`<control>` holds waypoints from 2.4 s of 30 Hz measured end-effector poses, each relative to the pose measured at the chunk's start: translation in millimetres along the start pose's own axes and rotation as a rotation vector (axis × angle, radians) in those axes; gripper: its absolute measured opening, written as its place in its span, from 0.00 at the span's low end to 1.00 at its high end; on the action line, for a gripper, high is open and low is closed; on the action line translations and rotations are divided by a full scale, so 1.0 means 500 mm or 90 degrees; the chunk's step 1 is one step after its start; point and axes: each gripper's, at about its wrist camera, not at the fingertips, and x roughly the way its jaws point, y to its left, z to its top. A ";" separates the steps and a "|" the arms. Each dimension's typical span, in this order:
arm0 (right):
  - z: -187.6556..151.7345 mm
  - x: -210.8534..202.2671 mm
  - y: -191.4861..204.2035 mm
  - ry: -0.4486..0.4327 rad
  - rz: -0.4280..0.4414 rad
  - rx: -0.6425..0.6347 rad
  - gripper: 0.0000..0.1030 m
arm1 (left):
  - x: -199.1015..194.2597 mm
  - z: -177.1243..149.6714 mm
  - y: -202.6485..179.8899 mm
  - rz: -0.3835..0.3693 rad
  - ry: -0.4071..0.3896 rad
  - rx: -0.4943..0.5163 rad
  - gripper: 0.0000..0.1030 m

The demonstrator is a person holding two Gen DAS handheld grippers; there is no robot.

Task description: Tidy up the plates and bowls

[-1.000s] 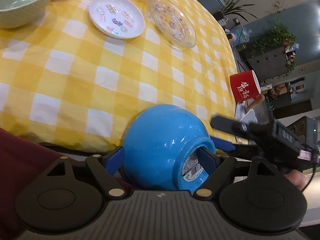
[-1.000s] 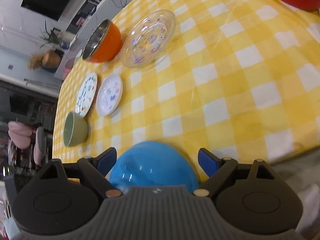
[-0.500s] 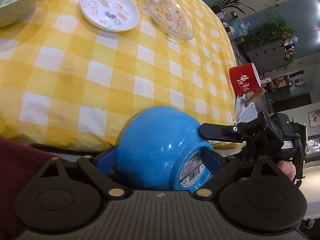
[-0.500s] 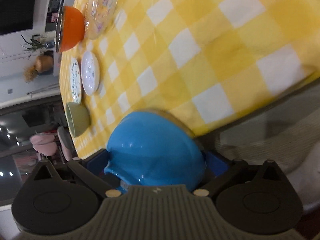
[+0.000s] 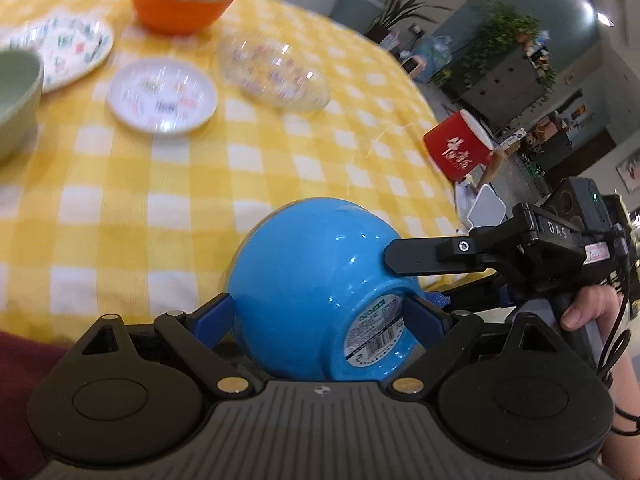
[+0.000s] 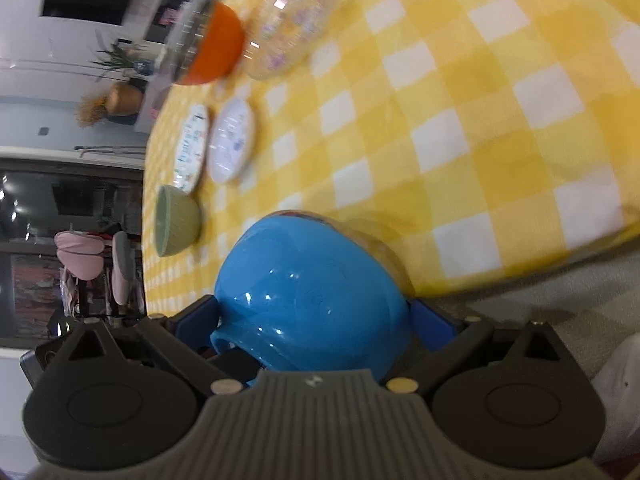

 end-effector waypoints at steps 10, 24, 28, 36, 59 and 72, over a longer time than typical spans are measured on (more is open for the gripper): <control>0.009 0.003 0.025 -0.017 0.031 -0.025 0.77 | -0.018 0.018 -0.048 0.044 -0.055 0.098 0.87; 0.062 -0.045 0.017 -0.074 -0.019 -0.040 0.93 | -0.026 0.088 0.070 0.047 -0.029 -0.090 0.87; 0.070 -0.017 0.020 -0.054 -0.056 -0.041 0.93 | 0.005 0.097 0.088 0.020 -0.004 -0.142 0.90; 0.087 0.033 0.003 -0.038 0.022 -0.031 0.98 | 0.055 0.089 0.114 -0.068 0.000 -0.203 1.00; -0.003 -0.001 0.306 -0.592 -0.253 -0.251 0.98 | -0.160 0.042 -0.092 -0.008 -0.374 0.116 0.57; 0.012 -0.024 0.247 -0.471 -0.261 -0.258 0.96 | -0.137 0.062 -0.056 0.064 -0.373 0.105 0.77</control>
